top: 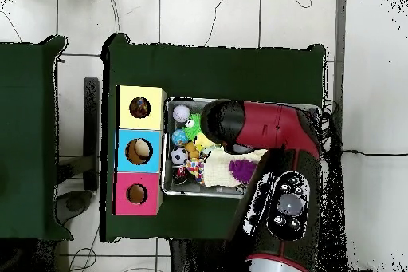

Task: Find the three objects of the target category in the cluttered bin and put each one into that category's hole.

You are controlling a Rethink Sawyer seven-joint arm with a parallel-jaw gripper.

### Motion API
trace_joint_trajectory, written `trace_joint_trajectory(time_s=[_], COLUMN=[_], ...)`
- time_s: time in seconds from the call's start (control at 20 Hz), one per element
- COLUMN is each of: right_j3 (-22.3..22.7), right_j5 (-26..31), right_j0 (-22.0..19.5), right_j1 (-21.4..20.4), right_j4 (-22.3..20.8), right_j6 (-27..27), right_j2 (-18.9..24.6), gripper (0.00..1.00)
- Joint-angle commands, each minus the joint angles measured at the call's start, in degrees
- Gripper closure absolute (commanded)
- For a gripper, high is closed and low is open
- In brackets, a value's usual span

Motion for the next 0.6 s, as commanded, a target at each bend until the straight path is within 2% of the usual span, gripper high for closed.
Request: trace_joint_trajectory(time_s=[0.05,0.3,0.6], right_j3=[6.01,7.84,10.96], right_j5=[5.15,4.91,2.20], right_j0=[3.09,6.13,8.23], right_j1=[-1.09,-1.51,-1.35], right_j4=[1.89,4.50,7.75], right_j6=[9.48,14.51,17.49], right_j2=[4.22,4.14,3.56], gripper=[0.00,0.00,0.00])
